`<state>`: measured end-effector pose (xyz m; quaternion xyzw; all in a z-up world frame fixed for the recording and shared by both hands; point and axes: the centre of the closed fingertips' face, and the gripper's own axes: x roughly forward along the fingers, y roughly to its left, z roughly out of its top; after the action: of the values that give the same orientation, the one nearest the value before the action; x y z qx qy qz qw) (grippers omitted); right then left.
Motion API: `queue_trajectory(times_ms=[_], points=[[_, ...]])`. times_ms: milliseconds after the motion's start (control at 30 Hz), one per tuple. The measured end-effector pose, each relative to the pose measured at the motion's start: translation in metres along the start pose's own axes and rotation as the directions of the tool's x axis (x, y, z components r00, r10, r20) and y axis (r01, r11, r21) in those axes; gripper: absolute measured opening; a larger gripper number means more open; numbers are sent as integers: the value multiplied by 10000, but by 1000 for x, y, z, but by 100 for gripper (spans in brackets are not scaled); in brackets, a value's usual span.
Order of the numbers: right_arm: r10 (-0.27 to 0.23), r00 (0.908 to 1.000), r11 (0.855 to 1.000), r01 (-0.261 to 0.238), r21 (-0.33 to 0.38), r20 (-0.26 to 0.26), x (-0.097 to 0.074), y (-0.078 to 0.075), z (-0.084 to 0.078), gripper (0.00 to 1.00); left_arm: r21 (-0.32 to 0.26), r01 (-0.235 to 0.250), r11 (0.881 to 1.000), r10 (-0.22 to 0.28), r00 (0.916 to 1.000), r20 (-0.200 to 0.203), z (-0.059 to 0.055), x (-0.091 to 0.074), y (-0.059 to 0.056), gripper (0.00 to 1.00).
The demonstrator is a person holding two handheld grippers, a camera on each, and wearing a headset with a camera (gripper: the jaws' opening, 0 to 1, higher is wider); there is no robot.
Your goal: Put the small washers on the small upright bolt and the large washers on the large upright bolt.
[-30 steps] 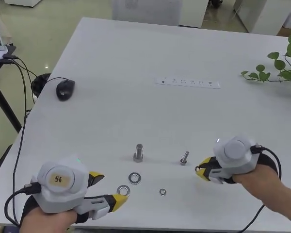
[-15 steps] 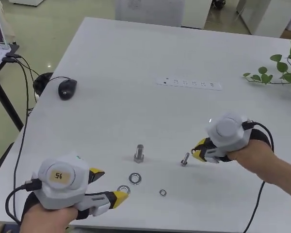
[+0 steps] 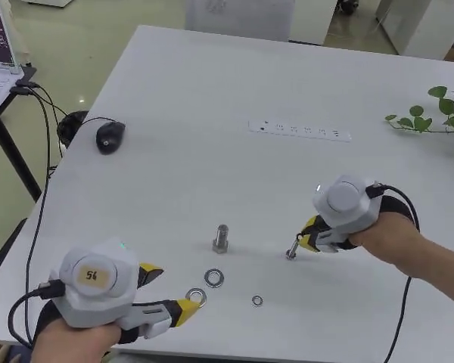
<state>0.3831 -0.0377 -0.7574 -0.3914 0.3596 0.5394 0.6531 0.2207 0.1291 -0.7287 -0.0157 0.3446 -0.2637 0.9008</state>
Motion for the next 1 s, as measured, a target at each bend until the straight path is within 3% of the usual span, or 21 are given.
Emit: queue_trajectory(times_ms=[433,1000], points=[[143,9996,9998,-148,-159,-261,6,2,-3,13,21,3,10000,-3,10000,37,4,1,2,50],[340,9982,9993,-347,-123,-490,17,2,-5,13,-23,-14,10000,14,10000,-38,1,2,3,50]])
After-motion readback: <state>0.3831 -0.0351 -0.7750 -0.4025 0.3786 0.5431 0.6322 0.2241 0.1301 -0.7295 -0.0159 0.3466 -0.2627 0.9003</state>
